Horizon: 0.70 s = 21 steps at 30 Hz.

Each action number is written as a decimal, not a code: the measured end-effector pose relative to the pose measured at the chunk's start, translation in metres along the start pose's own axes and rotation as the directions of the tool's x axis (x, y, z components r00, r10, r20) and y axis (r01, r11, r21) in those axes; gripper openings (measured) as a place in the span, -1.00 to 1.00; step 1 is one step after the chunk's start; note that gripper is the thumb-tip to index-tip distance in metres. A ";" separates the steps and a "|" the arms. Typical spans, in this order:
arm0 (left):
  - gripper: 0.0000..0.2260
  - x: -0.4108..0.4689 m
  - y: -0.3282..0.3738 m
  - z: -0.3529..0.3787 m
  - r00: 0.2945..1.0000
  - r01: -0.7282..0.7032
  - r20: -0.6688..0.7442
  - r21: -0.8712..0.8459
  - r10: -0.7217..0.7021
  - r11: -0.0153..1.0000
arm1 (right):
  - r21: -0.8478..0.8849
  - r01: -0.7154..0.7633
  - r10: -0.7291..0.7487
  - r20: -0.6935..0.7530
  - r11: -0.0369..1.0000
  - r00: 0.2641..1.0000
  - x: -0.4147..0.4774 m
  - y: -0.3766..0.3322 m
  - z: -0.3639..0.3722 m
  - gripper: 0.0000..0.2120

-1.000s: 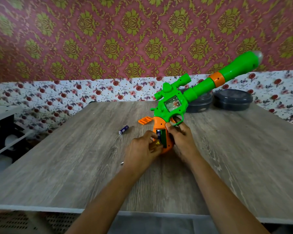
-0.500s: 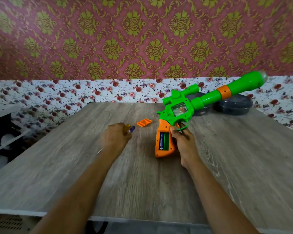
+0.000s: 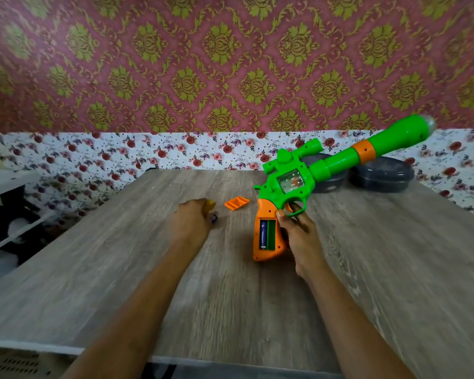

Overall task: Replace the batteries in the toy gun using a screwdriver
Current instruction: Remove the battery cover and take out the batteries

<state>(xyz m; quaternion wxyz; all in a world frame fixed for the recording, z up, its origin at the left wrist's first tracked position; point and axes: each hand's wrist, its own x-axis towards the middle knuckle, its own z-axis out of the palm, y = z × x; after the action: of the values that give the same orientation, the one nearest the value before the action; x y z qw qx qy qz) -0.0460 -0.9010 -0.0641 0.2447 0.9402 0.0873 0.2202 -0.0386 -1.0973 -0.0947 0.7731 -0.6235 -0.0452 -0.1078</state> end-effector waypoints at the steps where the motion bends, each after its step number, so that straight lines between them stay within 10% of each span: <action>1: -0.84 -0.003 0.007 -0.005 0.999 0.046 0.011 -0.161 -0.045 0.986 | -0.008 0.006 -0.006 0.004 1.000 1.000 -0.002 -0.002 0.001 -0.72; 4: -0.88 -0.017 0.030 -0.015 0.955 0.287 0.250 -0.633 -0.161 0.719 | -0.017 0.089 -0.089 0.032 0.996 0.996 -0.008 -0.007 0.004 -0.79; 9: -0.75 -0.052 0.041 -0.018 0.740 0.615 0.672 -0.653 -0.036 0.442 | -0.185 0.272 -0.273 0.019 0.944 0.962 -0.018 -0.018 0.006 -0.80; 21: -0.66 -0.067 0.057 -0.012 0.693 0.721 0.714 -0.687 0.099 -0.092 | -0.698 0.634 -0.371 0.521 0.334 0.769 -0.028 -0.047 0.029 -0.44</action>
<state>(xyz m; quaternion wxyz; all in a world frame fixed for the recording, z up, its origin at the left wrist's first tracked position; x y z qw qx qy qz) -0.1073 -0.9632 -0.0514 0.8818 0.4426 0.0695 -0.1473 -0.0740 -1.0757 -0.0494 0.2801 -0.8780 -0.2833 -0.2653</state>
